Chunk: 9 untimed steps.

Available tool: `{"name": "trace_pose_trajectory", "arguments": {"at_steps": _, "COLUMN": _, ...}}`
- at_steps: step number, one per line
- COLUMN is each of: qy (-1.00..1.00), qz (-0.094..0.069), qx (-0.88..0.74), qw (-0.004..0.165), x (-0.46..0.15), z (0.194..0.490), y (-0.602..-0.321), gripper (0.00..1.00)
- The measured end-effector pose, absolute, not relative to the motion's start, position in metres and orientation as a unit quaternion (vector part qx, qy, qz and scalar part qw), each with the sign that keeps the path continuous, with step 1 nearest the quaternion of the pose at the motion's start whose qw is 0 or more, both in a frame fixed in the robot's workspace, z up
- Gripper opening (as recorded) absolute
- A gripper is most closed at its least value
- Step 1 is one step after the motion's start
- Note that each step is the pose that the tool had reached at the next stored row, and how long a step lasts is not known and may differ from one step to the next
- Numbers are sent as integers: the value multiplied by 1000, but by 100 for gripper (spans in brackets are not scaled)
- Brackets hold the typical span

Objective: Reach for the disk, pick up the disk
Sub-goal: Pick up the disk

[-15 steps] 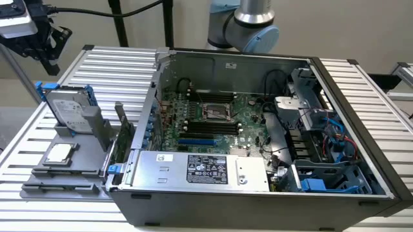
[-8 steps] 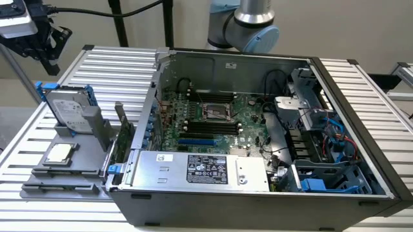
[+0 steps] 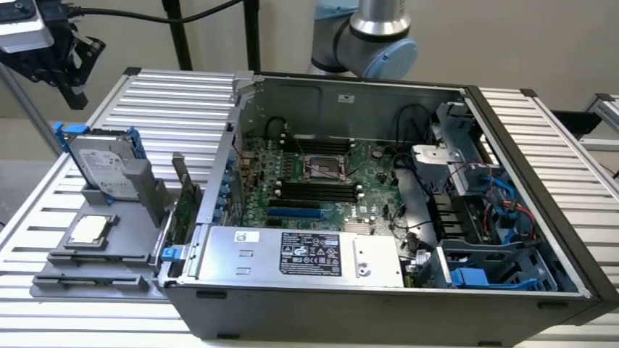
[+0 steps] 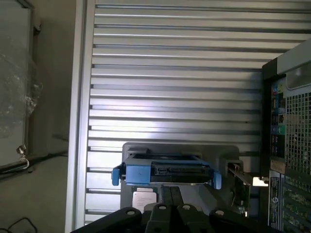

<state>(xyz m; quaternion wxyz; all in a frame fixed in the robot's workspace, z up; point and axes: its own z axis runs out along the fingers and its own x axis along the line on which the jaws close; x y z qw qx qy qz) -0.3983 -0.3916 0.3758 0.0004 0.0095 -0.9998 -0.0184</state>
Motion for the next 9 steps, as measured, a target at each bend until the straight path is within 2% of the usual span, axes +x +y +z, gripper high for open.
{"name": "trace_pose_trajectory", "arguments": {"at_steps": 9, "qy": -1000, "qz": -15, "qx": 10, "qw": 0, "x": -425, "z": 375, "y": -378, "gripper": 11}}
